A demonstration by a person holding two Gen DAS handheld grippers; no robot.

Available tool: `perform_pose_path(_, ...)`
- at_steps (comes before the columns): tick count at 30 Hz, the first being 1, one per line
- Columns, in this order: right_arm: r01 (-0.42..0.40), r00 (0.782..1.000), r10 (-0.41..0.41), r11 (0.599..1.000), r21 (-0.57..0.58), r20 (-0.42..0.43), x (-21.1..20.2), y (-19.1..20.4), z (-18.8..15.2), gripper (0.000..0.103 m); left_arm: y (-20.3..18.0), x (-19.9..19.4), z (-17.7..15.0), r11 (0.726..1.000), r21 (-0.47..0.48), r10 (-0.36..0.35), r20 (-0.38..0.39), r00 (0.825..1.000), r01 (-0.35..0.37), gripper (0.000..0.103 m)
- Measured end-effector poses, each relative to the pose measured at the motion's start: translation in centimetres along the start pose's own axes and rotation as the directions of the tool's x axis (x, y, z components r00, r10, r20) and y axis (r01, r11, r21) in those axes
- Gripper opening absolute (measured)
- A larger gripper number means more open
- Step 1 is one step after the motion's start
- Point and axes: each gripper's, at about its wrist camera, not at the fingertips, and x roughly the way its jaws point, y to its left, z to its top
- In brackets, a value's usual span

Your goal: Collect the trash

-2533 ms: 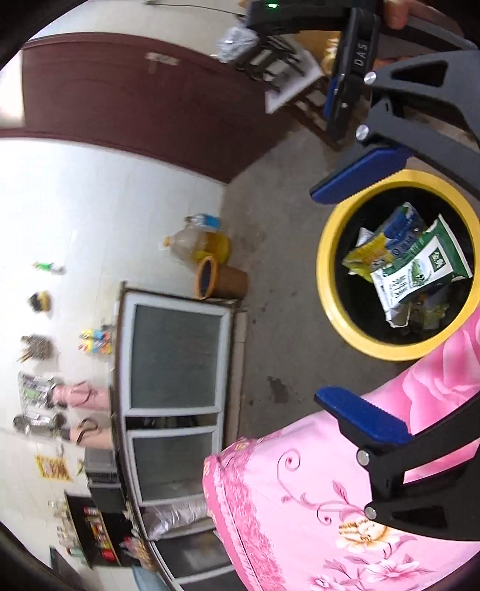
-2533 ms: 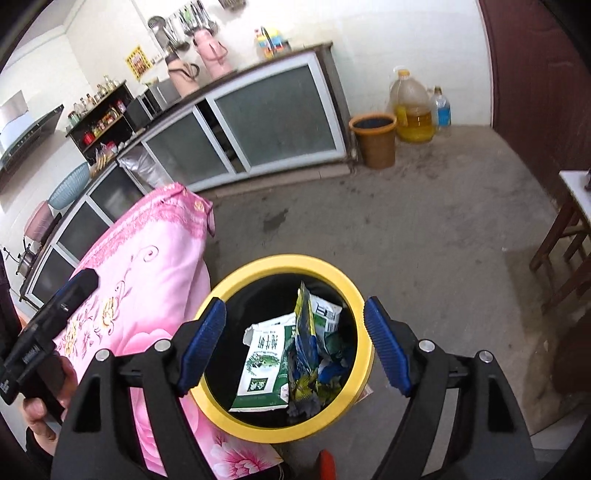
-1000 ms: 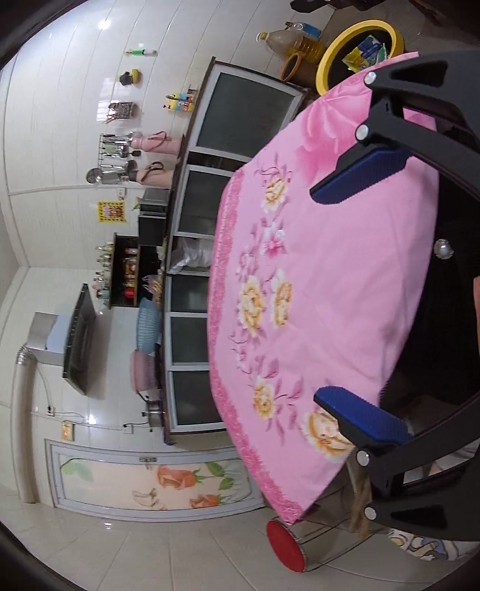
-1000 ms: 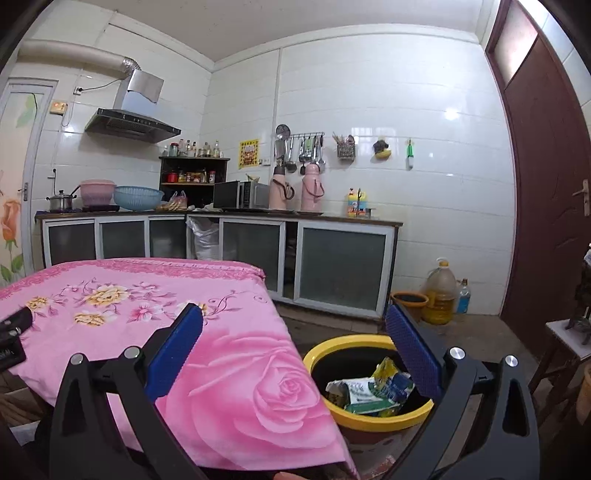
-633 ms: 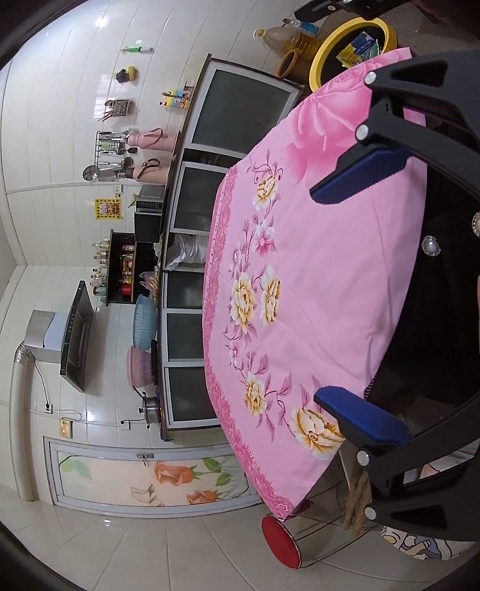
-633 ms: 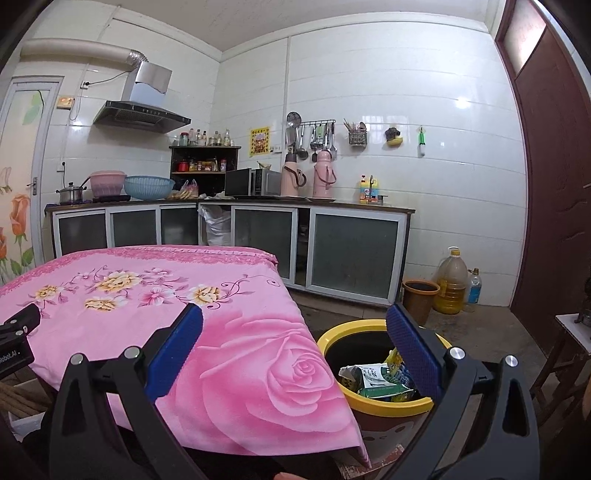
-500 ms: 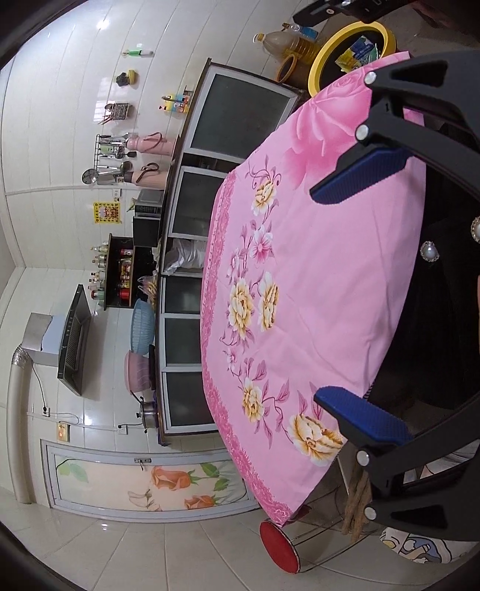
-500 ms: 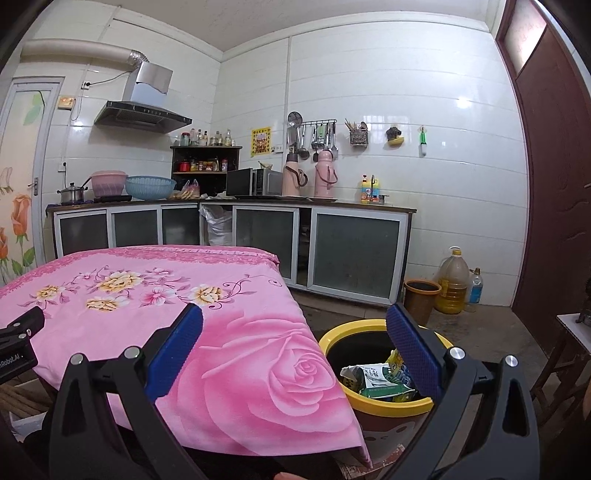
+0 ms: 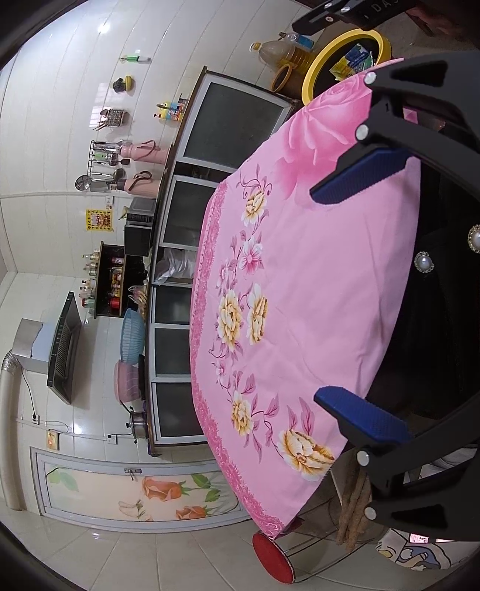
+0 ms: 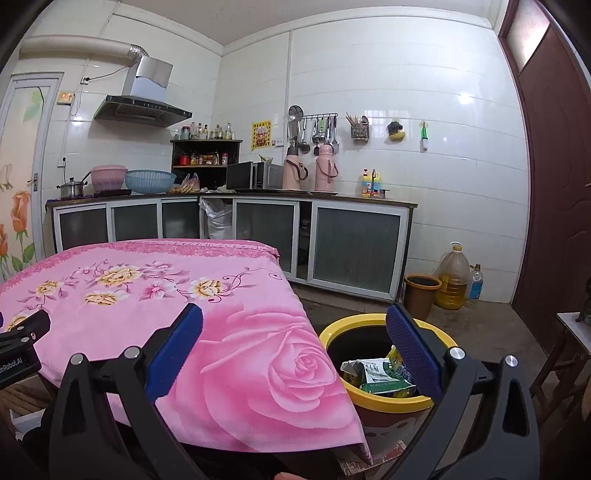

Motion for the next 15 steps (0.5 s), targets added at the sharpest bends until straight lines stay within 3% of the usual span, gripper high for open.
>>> perform_pose_path(15, 0.003, 1.000, -0.003, 1.000, 0.000, -0.014, 0.17, -0.04, 0.02, 0.095, -0.06, 0.81, -0.49, 1.000, -0.012, -0.019, -0.048, 0.999, 0.018, 0.095)
